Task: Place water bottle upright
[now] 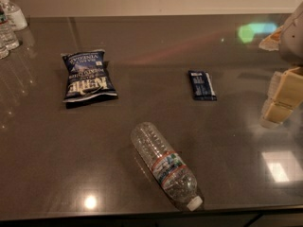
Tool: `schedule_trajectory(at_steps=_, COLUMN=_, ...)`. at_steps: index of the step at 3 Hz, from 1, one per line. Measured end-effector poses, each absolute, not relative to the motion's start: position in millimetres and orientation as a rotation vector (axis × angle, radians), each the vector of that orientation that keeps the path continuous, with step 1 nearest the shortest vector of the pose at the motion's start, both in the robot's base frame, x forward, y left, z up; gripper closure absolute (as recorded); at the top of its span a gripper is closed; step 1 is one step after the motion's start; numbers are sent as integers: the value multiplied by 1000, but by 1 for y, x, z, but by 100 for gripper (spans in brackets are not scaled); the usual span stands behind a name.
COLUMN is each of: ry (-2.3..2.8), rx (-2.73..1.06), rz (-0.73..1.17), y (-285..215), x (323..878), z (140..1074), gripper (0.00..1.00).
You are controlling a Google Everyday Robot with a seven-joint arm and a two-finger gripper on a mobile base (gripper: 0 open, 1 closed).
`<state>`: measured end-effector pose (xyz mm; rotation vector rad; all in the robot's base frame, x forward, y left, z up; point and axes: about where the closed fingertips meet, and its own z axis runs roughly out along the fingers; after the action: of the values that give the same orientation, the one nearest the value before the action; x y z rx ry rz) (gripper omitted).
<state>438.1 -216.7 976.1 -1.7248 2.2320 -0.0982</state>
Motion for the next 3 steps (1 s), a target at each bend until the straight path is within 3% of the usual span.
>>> schedule_trajectory(at_steps=3, ry=2046, rx=-1961, rz=-62, y=-187, x=436, z=964, gripper=0)
